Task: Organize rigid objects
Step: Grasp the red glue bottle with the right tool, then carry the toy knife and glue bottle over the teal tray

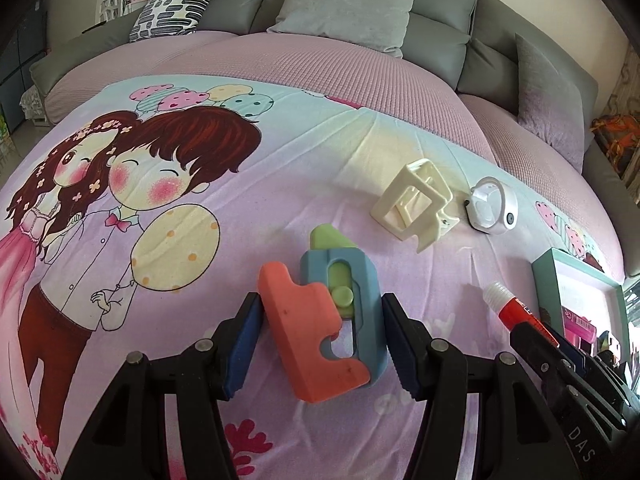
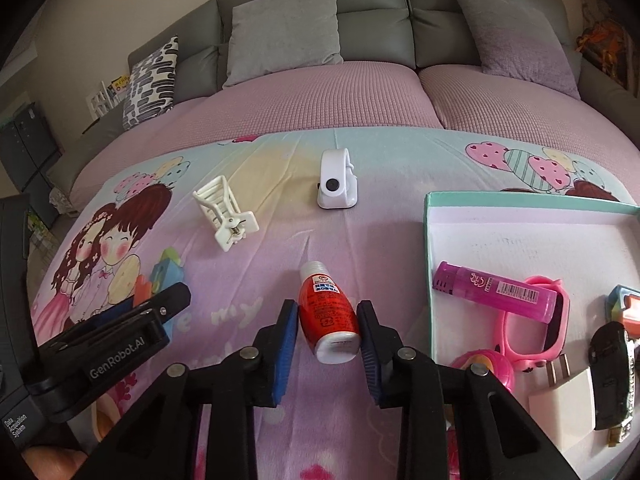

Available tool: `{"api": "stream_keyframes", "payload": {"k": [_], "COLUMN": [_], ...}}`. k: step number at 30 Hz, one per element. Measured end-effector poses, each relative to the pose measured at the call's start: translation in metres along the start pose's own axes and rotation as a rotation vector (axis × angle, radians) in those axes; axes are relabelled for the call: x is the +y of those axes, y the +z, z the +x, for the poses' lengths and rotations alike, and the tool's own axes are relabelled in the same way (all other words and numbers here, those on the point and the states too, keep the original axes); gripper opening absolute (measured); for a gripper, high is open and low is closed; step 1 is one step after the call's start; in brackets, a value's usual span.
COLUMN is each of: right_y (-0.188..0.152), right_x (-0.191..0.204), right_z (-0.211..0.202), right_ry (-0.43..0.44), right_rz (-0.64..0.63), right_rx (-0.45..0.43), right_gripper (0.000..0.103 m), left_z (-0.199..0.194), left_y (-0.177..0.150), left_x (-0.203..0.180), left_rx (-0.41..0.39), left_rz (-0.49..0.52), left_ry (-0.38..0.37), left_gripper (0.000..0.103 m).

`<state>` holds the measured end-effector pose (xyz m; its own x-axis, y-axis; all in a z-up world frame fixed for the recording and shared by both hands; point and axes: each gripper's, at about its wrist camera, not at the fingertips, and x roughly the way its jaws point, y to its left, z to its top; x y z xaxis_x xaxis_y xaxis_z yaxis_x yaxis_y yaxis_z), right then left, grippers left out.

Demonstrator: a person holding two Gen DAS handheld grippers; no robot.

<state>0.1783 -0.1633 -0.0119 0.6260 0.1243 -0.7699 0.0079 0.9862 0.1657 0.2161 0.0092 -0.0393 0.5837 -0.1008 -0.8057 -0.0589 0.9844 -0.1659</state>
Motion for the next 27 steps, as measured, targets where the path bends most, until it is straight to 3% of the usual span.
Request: {"api": "stream_keyframes", "payload": {"k": [21,27], "right_y": [0.0,0.004], "right_x": [-0.044,-0.07], "right_z": [-0.076,-0.106], "right_ry": [-0.001,-0.082], "right_rz": [0.11,0.156], "right_rx": [-0.173,-0.27], "right_gripper": [0.029,0.029], "left_z": [-0.031,-0.041], "left_y": [-0.002,-0.003], "left_x": [-0.058,-0.078], "left_rx": [-0.054,-0.077], "left_rz": [0.105,0.151], "left_ry": [-0.168,-0.223], "left_gripper": [0.061,0.061]}}
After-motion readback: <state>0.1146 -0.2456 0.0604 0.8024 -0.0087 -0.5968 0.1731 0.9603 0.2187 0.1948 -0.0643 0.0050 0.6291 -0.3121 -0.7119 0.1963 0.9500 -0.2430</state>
